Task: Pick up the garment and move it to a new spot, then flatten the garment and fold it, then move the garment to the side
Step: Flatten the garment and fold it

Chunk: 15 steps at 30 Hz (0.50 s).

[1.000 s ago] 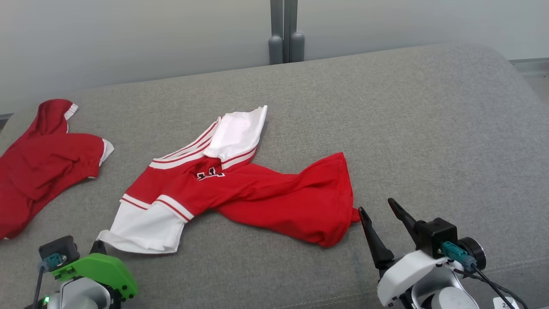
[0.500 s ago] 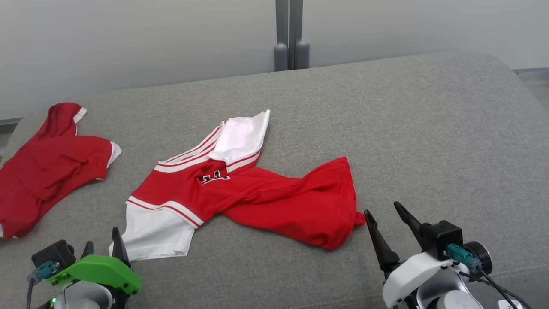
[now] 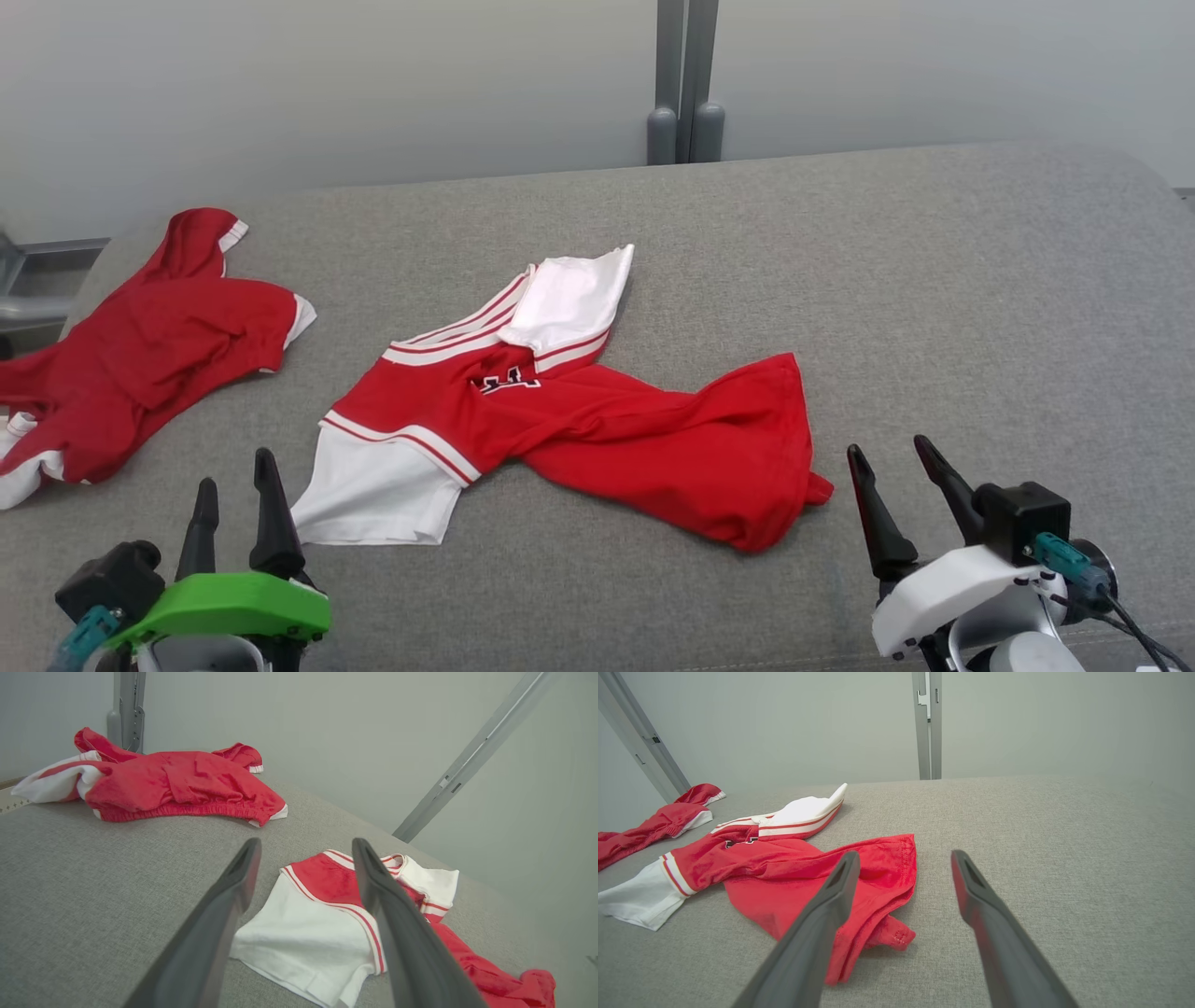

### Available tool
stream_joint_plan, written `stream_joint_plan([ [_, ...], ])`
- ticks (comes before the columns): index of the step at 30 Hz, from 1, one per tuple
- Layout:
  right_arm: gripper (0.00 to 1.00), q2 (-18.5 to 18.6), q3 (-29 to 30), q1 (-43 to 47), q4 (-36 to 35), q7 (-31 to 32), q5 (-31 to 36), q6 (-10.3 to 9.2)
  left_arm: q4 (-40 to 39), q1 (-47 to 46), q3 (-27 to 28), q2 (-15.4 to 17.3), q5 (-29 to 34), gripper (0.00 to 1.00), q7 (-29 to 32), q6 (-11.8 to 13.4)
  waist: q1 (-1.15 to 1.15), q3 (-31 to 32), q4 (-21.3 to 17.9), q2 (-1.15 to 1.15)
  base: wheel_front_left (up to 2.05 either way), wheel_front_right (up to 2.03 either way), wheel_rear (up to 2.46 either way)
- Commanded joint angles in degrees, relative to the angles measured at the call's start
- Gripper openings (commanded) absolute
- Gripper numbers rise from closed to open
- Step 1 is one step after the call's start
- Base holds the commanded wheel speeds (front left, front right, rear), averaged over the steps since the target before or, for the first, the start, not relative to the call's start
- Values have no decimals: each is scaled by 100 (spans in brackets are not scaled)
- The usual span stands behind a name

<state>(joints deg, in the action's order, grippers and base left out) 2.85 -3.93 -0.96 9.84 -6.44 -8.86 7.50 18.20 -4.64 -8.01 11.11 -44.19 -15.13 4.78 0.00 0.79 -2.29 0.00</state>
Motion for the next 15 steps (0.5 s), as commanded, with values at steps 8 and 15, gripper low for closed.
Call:
stream_joint_plan([
  [8, 100, 9, 223, 61, 301, -475, -203, -2, -714, 652, 450, -530, 1357, 100, -3, -673, 0, 182, 212, 0, 0, 0, 0],
  [15, 100, 9, 317, 114, 499, -643, -102, -2, -782, 1010, 316, -545, 2206, 100, -1, -914, 0, 285, 327, 0, 0, 0, 0],
])
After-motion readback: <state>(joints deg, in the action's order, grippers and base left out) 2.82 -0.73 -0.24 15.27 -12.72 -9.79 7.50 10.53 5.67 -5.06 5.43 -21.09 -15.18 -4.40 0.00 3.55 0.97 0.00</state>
